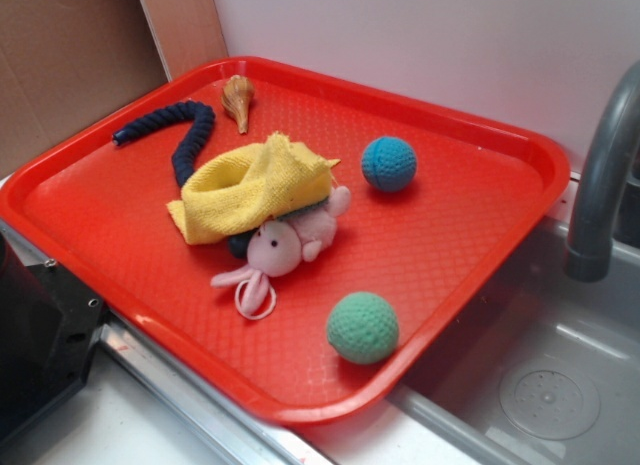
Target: Grab the shell.
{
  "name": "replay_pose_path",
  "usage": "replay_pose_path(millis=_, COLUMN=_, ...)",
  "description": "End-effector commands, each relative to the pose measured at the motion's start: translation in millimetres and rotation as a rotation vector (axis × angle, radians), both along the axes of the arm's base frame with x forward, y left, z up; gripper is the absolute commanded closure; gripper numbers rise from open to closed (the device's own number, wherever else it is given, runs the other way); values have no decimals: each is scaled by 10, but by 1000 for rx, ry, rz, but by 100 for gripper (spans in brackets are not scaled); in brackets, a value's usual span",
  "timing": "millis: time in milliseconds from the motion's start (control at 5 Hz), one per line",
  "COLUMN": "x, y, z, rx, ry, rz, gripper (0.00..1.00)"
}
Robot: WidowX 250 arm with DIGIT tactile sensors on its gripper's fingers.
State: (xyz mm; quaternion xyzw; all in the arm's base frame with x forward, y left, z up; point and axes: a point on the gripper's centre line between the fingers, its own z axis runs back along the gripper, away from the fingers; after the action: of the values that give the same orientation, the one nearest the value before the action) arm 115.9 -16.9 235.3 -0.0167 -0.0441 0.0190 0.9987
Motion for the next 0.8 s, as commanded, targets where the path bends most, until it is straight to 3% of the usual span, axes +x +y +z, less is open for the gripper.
replay_pose_path(millis=0, x=0, y=0, z=0, rx=0, ry=0, rz=0, gripper=0)
replay_pose_path(millis=200, x=500, y=499, z=-369, rx=67, ry=-49, rz=207, gripper=0)
replay_pose_path(millis=400, x=922, y=872, z=-613, rx=71, ry=-128, rz=272, gripper=0)
replay_pose_path(millis=600, x=1199, y=981, z=-899, rx=81, ry=-184, rz=347, gripper=0)
